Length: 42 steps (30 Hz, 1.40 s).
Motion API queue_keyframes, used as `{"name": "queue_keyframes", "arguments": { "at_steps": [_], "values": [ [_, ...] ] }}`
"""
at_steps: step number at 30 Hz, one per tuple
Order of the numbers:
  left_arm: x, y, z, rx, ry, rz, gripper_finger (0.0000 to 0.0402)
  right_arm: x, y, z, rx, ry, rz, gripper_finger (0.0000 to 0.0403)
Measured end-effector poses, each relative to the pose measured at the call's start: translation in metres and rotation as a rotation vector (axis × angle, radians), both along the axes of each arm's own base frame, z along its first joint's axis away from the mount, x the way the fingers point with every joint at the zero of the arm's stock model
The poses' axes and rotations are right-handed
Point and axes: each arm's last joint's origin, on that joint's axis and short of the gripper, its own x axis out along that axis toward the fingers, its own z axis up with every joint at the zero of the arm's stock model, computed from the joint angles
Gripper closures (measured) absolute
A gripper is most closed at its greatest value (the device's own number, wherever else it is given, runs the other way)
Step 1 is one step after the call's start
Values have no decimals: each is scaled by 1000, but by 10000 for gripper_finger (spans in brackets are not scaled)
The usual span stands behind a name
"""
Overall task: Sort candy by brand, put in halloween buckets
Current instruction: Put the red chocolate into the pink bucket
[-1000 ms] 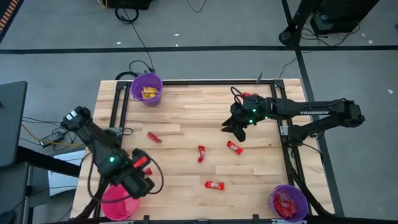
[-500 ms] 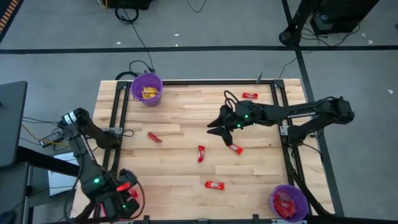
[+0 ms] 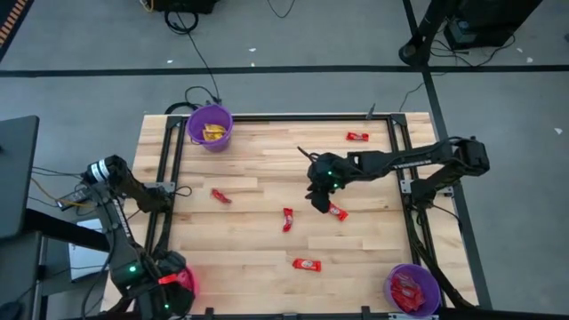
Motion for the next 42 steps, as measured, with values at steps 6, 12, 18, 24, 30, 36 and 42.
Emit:
{"name": "queue_keyframes", "arguments": {
  "at_steps": [6,12,18,24,30,36,42],
  "values": [
    [7,1,0,-19,-4,37,174,-7,-28,15,-150,152,-23,236],
    [22,7,3,-35,-42,87,126,-19,-68,26,-269,330,-125,236],
    [35,40,37,122,-259,173,129,-44,-119,16,-257,492,-351,236],
    [32,80,70,276,-458,178,142,-64,-171,-1,-208,524,-529,236],
    [35,115,86,330,-511,150,147,-82,-208,-35,-100,620,-690,236],
    [46,139,93,384,-534,74,147,-74,-224,-35,-136,676,-745,236],
    [54,156,95,412,-514,4,147,-66,-233,-23,-122,722,-721,236]
  ]
}}
